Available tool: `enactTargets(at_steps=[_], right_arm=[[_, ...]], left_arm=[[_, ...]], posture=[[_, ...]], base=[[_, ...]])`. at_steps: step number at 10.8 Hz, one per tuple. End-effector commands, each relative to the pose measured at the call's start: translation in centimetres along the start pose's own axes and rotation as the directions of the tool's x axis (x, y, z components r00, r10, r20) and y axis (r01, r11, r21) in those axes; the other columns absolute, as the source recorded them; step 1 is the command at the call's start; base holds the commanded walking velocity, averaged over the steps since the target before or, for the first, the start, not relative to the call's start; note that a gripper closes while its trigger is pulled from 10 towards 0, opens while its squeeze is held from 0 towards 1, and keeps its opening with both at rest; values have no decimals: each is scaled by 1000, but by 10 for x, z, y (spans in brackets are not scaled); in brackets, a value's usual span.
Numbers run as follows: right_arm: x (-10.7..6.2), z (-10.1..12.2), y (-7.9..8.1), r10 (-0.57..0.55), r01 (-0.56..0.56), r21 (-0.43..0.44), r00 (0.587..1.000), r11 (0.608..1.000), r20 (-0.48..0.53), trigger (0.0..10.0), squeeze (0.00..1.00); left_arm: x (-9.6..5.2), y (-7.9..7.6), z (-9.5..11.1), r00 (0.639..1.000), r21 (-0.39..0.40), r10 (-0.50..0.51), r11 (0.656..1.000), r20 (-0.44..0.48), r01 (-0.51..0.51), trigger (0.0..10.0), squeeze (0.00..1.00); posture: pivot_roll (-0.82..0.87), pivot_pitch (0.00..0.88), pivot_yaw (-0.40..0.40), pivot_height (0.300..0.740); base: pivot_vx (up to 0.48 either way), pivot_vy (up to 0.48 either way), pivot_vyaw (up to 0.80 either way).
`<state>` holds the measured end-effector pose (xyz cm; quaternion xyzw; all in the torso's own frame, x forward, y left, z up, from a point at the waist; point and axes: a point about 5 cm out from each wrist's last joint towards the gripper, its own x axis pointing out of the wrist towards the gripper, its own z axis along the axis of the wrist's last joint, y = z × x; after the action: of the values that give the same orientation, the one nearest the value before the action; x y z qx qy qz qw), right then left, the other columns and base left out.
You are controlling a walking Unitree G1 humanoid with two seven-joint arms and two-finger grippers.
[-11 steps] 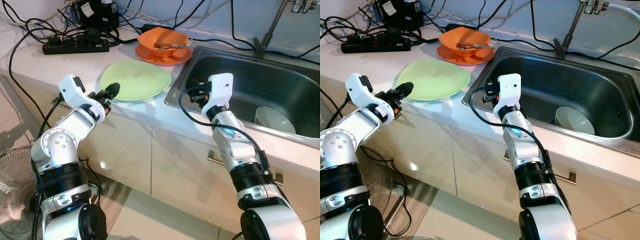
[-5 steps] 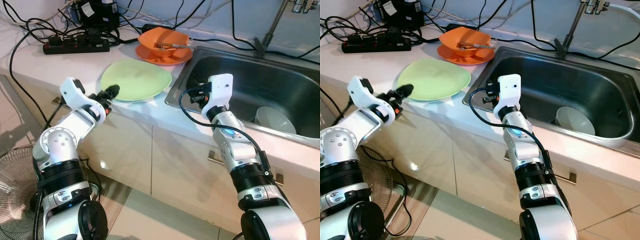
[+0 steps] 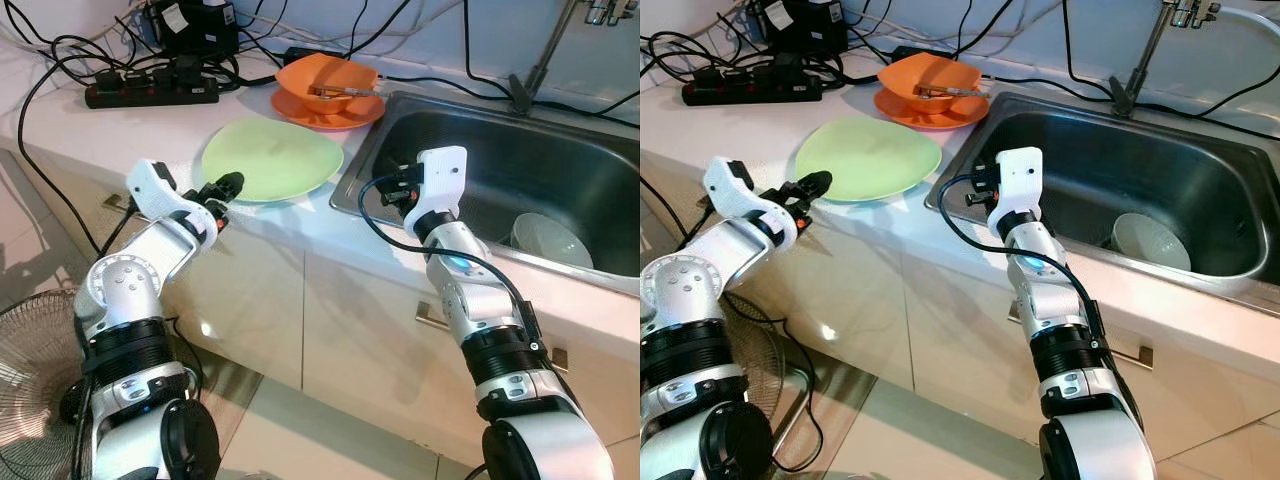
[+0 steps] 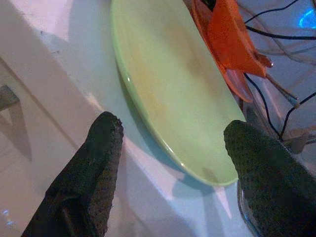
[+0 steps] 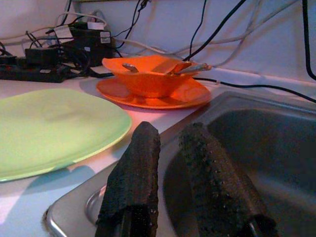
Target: Kitchen organization
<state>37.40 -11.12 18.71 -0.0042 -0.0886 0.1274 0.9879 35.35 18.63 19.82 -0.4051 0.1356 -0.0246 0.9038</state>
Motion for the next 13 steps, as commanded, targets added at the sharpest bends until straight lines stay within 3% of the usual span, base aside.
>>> enactTargets(at_steps=[1,10,13], right_arm=[[-1,4,-5,-13,13,-2,1000,1000,8,10000,0],[-1,7,-9,-22,22,-11,1000,1000,10,10000,0],[-1,7,-10,-26,26,-11,1000,1000,9,10000,0]], left_arm=[[4,-5,-1,1000,-9,-2,1000,-5,2,10000,0],[12,-14,-3,1000,-48,-15,999,-1,15,10000,0],[10,-24,3,999,-5,-36,999,21,36,10000,0]], posture=[[143,74,-9,740],[132,88,-17,740],[129,86,-15,740]], base=[[0,0,0],[0,0,0],[0,0,0]])
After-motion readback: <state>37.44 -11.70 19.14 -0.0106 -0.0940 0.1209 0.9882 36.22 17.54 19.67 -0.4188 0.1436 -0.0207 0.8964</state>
